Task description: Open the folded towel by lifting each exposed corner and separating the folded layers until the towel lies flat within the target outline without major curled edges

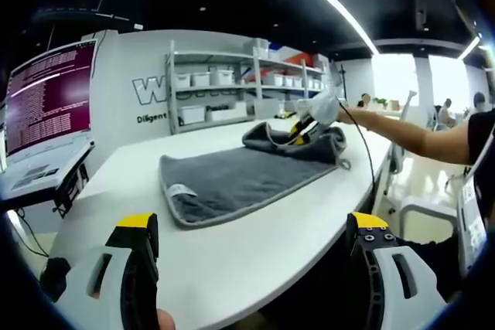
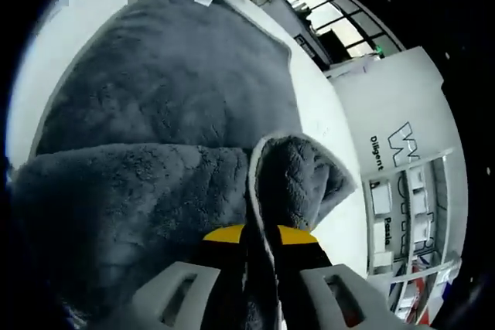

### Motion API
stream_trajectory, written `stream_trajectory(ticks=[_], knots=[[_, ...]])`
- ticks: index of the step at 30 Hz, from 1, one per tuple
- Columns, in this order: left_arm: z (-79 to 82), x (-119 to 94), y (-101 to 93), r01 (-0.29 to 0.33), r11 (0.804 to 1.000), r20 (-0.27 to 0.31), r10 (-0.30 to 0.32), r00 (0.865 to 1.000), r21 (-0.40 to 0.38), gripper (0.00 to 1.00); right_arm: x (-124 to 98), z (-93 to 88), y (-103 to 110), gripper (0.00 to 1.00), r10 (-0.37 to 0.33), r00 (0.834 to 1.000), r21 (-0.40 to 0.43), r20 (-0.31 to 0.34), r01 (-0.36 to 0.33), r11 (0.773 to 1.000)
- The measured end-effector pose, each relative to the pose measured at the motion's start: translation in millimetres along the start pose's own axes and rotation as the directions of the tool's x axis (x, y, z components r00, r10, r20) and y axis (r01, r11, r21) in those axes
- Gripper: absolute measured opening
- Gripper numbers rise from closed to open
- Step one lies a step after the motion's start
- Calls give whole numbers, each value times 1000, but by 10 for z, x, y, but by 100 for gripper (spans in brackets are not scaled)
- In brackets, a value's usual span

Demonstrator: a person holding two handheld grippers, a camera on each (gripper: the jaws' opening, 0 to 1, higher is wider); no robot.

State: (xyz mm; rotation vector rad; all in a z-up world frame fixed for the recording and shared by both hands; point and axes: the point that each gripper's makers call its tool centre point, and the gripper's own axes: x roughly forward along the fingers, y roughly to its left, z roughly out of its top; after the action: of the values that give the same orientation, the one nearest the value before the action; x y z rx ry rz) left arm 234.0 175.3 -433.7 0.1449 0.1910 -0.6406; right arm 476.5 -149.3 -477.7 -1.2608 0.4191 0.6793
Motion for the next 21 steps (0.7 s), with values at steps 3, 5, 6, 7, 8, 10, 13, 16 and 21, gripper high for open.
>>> stream_trajectory(ticks=[3,5,6,7,8,10,13,16,21], knots=[[-4,-4,4,-1,1000,1,1,1000,-1,99,62,-2,-4,1,13,1000,45,19,-14,999],[-2,-8,10,-1,1000,2,1,1000,-2,99,73,-11,-13,0,14,1000,70,24,-15,997],[-5,-10,12,-1,1000,2,1,1000,-3,99,74,-13,-23,0,10,1000,83,29,-12,997],[-6,-12,14,-1,1000,3,1,1000,-3,99,67,-15,-33,0,5,999,98,33,-9,995],[-8,-13,17,-1,1000,3,1,1000,-4,99,56,-12,-49,0,-2,999,114,39,-2,993],[-10,-16,23,-2,1000,4,2,1000,-5,99,5,-3,-96,0,-20,998,142,53,13,990],[-13,-20,36,-4,1000,5,4,1000,-9,99,-79,1,-206,0,-67,996,160,62,57,986],[-12,-21,41,-5,1000,5,5,1000,-10,99,-195,-32,-363,0,-137,989,197,55,124,973],[-14,-17,14,3,1000,4,-3,1000,-7,99,-408,-173,-690,0,-262,965,292,25,244,925]])
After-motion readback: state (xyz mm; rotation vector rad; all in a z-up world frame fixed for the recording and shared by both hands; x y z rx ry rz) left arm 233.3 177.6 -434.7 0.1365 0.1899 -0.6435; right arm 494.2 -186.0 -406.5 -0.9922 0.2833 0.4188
